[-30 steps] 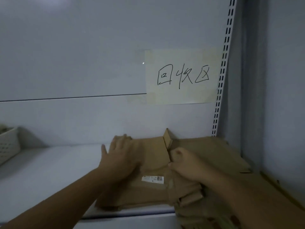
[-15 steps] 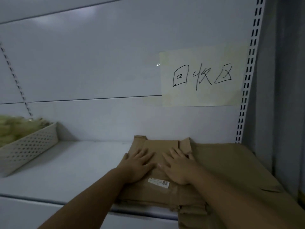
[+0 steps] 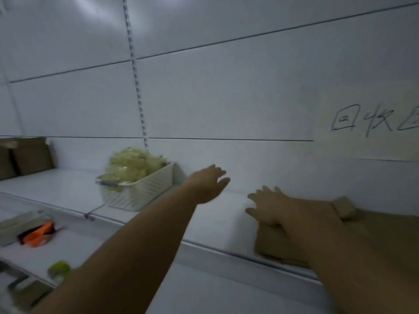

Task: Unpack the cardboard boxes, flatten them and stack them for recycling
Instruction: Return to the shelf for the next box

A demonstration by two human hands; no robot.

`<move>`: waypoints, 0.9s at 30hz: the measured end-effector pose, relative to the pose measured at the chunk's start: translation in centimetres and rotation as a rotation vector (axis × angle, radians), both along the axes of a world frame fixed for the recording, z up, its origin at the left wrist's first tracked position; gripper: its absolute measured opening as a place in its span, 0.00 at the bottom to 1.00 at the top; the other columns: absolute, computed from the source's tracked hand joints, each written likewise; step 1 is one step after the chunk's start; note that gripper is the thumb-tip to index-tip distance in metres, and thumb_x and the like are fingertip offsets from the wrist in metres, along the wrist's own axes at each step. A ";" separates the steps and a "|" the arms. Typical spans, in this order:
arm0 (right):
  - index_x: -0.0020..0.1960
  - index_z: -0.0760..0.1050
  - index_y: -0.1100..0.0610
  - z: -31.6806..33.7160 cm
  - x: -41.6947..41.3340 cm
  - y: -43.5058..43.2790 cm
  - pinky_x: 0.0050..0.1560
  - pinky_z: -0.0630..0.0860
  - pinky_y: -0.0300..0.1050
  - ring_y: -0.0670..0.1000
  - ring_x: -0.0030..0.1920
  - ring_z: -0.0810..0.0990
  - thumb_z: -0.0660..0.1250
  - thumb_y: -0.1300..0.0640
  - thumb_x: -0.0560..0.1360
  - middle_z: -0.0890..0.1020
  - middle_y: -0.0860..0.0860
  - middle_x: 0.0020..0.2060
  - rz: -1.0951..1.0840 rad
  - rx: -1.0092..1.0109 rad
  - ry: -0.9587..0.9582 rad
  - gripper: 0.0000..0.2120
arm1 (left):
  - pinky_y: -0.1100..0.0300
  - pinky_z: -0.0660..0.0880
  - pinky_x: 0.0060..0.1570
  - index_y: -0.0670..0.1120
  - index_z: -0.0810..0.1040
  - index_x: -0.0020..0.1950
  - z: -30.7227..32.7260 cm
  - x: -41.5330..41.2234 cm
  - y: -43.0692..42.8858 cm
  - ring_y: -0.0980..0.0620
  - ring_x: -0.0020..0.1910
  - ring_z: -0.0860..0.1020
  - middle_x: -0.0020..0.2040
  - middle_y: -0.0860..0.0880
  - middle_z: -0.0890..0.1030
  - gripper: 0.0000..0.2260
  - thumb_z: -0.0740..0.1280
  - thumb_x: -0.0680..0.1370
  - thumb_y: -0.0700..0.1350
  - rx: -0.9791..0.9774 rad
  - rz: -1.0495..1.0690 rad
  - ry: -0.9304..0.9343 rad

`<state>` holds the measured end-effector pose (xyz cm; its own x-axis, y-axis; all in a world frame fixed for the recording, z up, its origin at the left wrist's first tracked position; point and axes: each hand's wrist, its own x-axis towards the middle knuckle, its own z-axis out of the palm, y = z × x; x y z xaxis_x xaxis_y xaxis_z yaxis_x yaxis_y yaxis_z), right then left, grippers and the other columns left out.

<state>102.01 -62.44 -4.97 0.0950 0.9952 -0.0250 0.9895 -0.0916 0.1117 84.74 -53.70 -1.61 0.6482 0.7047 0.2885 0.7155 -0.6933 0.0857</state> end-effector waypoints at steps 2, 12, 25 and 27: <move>0.76 0.50 0.52 0.4 -7.1 2.0 0.73 0.43 0.55 0.55 0.76 0.46 0.50 0.41 0.79 0.50 0.54 0.77 0.167 0.072 0.062 0.29 | 0.52 0.49 0.72 0.46 0.60 0.74 2.1 -7.3 1.9 0.49 0.75 0.53 0.76 0.46 0.58 0.23 0.50 0.82 0.54 0.065 0.097 0.065; 0.75 0.55 0.50 -0.3 -32.7 9.0 0.72 0.56 0.54 0.56 0.74 0.54 0.56 0.40 0.77 0.55 0.55 0.76 0.520 0.100 0.156 0.29 | 0.45 0.50 0.71 0.50 0.57 0.75 0.8 -35.7 7.1 0.47 0.76 0.48 0.77 0.46 0.53 0.24 0.48 0.81 0.57 0.003 0.497 0.179; 0.75 0.52 0.53 -3.1 -46.4 27.4 0.73 0.47 0.56 0.57 0.75 0.47 0.51 0.41 0.79 0.52 0.57 0.76 0.690 0.150 0.145 0.29 | 0.42 0.47 0.71 0.51 0.60 0.74 -0.1 -47.1 20.6 0.48 0.76 0.49 0.77 0.47 0.56 0.25 0.49 0.80 0.60 -0.098 0.694 0.162; 0.75 0.52 0.53 -2.5 -47.8 31.1 0.73 0.45 0.57 0.56 0.76 0.46 0.51 0.41 0.79 0.51 0.56 0.76 0.678 0.160 0.154 0.29 | 0.43 0.45 0.71 0.52 0.60 0.74 0.1 -49.0 23.0 0.49 0.76 0.49 0.77 0.48 0.56 0.26 0.49 0.79 0.61 -0.055 0.719 0.179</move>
<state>54.23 -31.36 -7.47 -0.5389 0.8265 0.1629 0.8379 0.5458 0.0030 35.72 -30.69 -1.47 0.0552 0.9832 0.1740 0.9975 -0.0466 -0.0533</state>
